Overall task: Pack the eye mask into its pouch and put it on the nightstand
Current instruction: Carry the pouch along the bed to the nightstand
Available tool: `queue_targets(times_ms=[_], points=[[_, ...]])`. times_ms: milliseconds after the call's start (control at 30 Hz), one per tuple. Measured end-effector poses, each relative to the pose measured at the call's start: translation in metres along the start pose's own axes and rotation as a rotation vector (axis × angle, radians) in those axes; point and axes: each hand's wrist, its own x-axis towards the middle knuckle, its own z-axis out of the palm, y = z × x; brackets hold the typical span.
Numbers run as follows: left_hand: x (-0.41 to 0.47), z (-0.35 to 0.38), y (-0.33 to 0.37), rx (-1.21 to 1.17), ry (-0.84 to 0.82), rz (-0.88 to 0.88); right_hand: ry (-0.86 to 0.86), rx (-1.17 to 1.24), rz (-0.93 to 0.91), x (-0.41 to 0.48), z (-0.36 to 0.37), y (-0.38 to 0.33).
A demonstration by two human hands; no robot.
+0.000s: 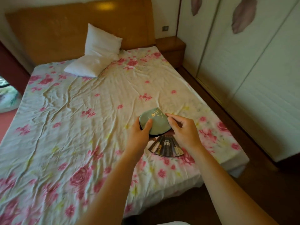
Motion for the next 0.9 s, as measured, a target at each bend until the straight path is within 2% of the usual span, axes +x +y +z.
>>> queue_targets(times_ms=[200,433,733,900], points=[[-0.017,0.12,-0.021,0.065,-0.038,0.003,0.044,-0.085,-0.002,-0.02,-0.121,0.036],[-0.03,0.243,-0.015,0.154,-0.197,0.056,0.148,-0.176,0.006,-0.022,-0.242,0.052],[0.028,0.346,-0.017,0.17,-0.256,0.132,0.189,-0.172,0.057,0.036,-0.327,0.087],[0.073,0.439,-0.009,0.113,-0.301,0.083,0.268,-0.225,0.087,0.088,-0.403,0.093]])
